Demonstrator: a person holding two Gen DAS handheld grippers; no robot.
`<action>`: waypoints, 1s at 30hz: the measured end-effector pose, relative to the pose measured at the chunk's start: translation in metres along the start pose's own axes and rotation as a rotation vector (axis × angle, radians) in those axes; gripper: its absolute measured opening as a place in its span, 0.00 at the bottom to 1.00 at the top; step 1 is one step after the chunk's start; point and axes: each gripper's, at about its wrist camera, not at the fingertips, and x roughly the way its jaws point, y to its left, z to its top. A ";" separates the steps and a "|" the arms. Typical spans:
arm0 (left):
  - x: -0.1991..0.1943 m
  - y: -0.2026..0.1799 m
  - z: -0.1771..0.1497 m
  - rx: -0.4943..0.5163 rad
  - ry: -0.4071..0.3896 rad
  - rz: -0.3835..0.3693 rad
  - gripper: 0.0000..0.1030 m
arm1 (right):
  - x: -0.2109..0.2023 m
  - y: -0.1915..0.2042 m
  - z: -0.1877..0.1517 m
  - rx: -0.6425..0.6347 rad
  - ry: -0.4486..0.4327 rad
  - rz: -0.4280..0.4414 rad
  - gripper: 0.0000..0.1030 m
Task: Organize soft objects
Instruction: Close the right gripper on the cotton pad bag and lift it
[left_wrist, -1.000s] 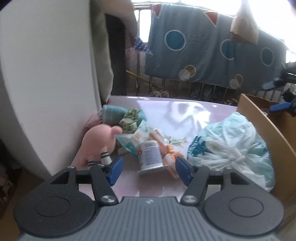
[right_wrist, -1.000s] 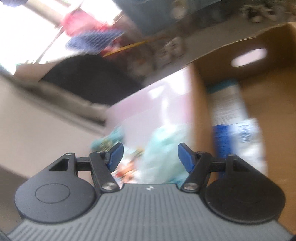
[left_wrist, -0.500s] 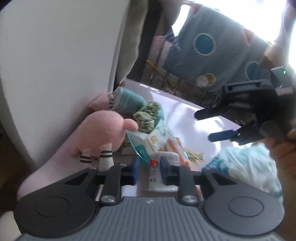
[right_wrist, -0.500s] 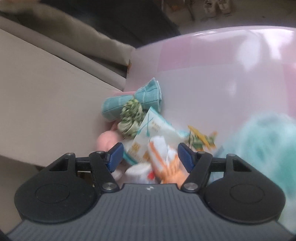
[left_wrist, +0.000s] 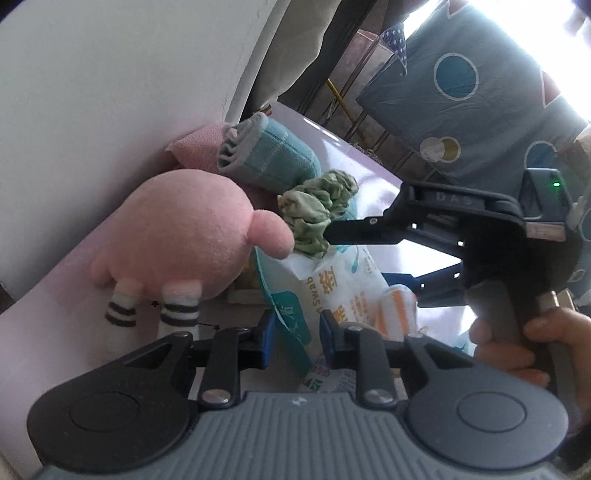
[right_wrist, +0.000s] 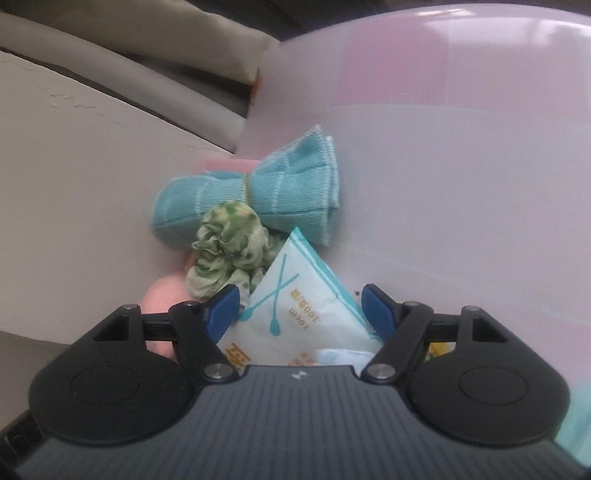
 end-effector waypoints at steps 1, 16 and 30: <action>0.001 -0.001 -0.001 0.001 0.000 0.004 0.25 | -0.001 0.001 -0.001 -0.007 0.002 -0.001 0.69; -0.053 -0.036 0.000 0.119 -0.140 -0.062 0.12 | -0.066 0.066 -0.037 -0.246 -0.124 -0.062 0.36; -0.116 -0.064 -0.016 0.258 -0.198 -0.111 0.27 | -0.193 0.081 -0.087 -0.199 -0.354 -0.054 0.28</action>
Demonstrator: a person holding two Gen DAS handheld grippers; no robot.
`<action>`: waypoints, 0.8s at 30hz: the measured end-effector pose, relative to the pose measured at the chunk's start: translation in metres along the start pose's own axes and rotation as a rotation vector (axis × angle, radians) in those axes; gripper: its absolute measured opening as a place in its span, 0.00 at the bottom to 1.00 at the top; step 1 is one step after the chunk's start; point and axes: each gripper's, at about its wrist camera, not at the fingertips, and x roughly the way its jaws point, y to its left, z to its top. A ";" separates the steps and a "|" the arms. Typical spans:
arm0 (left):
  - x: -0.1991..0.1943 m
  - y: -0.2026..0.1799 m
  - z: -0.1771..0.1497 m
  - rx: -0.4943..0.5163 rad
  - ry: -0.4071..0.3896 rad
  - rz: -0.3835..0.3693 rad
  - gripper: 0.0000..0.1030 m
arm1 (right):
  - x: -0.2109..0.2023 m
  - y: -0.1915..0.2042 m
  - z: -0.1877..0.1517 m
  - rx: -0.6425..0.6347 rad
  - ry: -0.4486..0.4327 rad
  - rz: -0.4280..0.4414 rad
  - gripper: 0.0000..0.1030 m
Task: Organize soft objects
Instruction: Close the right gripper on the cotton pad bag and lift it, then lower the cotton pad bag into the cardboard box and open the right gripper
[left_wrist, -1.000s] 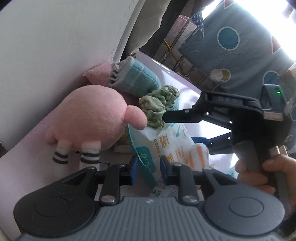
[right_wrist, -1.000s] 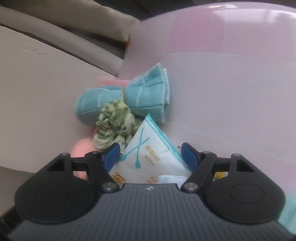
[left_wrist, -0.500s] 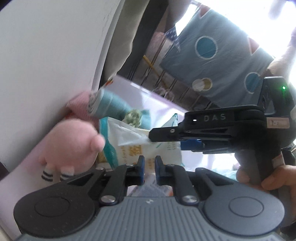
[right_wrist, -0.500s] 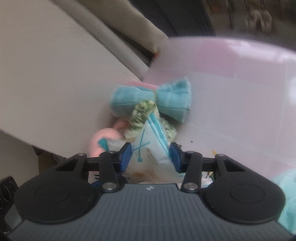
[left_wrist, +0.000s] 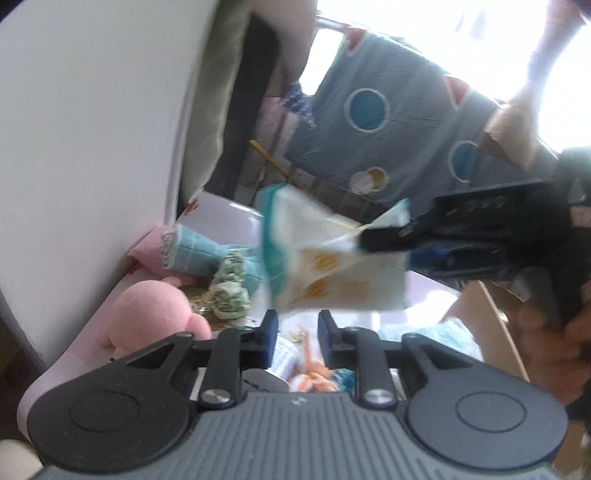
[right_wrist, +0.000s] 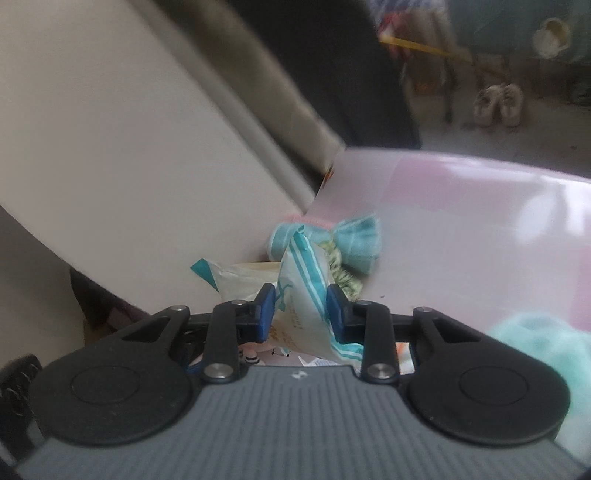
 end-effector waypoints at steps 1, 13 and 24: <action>-0.004 -0.005 -0.002 0.023 -0.004 -0.007 0.33 | -0.022 -0.010 -0.002 0.040 -0.041 -0.001 0.28; -0.017 -0.036 -0.045 0.151 0.043 -0.038 0.58 | -0.235 -0.220 -0.095 0.820 -0.579 -0.144 0.29; -0.014 -0.037 -0.049 0.175 0.068 0.011 0.59 | -0.170 -0.319 -0.138 1.246 -0.694 -0.208 0.34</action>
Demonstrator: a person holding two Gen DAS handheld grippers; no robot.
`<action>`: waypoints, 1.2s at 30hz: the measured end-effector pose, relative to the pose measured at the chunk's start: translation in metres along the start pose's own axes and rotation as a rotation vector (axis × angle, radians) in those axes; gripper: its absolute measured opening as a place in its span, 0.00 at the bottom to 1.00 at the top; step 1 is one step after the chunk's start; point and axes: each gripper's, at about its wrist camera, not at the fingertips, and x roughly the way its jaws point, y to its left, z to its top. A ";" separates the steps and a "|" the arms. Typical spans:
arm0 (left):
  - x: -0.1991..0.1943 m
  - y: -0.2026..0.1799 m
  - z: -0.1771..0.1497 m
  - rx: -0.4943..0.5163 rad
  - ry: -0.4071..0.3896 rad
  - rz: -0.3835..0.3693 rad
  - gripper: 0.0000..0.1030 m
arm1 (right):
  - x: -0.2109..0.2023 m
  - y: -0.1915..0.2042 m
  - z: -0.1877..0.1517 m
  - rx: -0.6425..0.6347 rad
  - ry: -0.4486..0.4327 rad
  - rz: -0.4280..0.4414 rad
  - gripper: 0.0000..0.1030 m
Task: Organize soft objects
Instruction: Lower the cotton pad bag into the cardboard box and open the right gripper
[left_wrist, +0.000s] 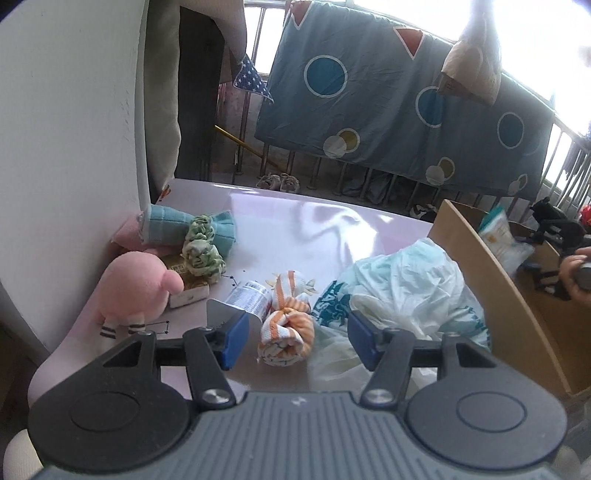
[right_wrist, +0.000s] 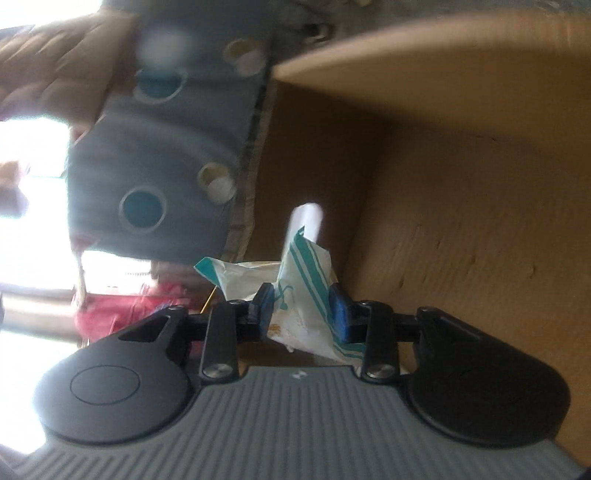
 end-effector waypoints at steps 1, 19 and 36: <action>0.001 0.001 0.001 -0.002 -0.001 0.000 0.59 | 0.008 -0.005 -0.002 0.029 0.006 -0.021 0.36; 0.013 0.006 0.000 0.001 0.019 -0.015 0.59 | 0.012 0.058 -0.023 -0.459 -0.020 -0.130 0.25; 0.009 0.008 0.000 0.018 0.019 0.036 0.63 | 0.065 0.059 -0.018 -0.525 0.174 -0.238 0.16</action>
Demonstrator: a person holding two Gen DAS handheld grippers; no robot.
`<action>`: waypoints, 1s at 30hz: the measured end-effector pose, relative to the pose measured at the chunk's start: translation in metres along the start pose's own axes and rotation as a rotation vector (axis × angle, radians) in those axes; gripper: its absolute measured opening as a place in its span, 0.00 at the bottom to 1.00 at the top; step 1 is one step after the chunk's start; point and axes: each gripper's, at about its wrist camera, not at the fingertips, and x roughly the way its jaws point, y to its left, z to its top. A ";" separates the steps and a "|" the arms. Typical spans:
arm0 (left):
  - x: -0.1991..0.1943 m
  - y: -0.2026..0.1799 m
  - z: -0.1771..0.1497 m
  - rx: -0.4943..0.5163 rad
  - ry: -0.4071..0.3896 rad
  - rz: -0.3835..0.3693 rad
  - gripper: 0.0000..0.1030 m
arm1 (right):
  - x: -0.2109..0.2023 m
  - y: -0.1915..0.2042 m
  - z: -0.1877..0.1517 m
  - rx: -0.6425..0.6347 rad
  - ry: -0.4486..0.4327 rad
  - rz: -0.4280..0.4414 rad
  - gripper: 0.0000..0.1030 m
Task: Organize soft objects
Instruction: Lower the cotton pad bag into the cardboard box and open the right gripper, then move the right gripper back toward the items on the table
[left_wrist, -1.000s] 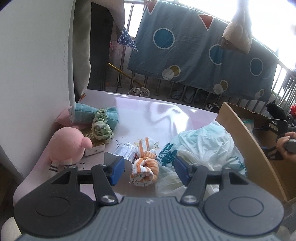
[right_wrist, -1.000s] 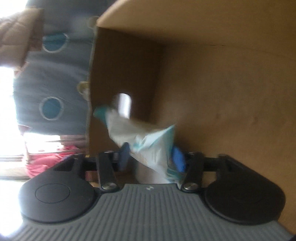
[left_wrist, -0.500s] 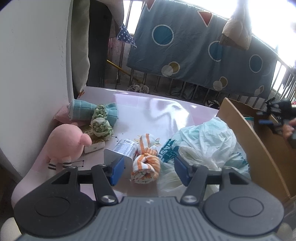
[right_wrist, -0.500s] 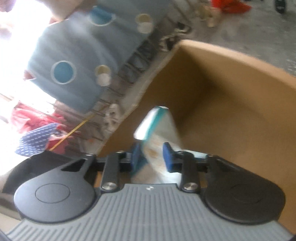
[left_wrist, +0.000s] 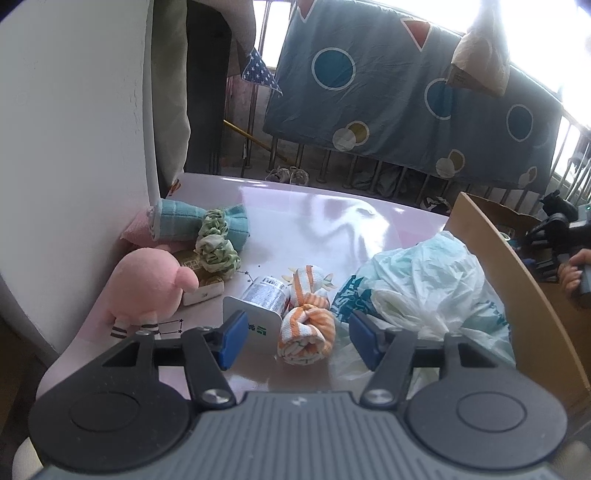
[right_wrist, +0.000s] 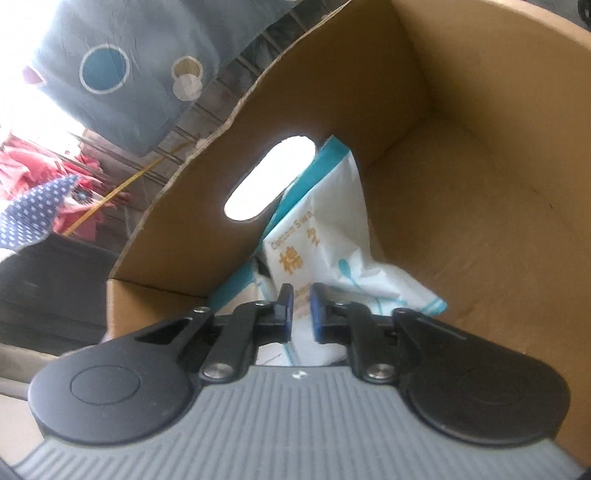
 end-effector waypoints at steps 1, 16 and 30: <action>-0.002 -0.001 -0.001 0.008 -0.006 0.009 0.64 | -0.007 0.001 -0.002 0.003 -0.002 0.023 0.18; -0.034 0.011 -0.011 0.012 -0.056 0.063 0.71 | -0.120 0.067 -0.049 -0.168 0.020 0.231 0.45; -0.069 0.029 -0.018 0.001 -0.129 0.110 0.76 | -0.148 0.150 -0.132 -0.297 0.225 0.355 0.53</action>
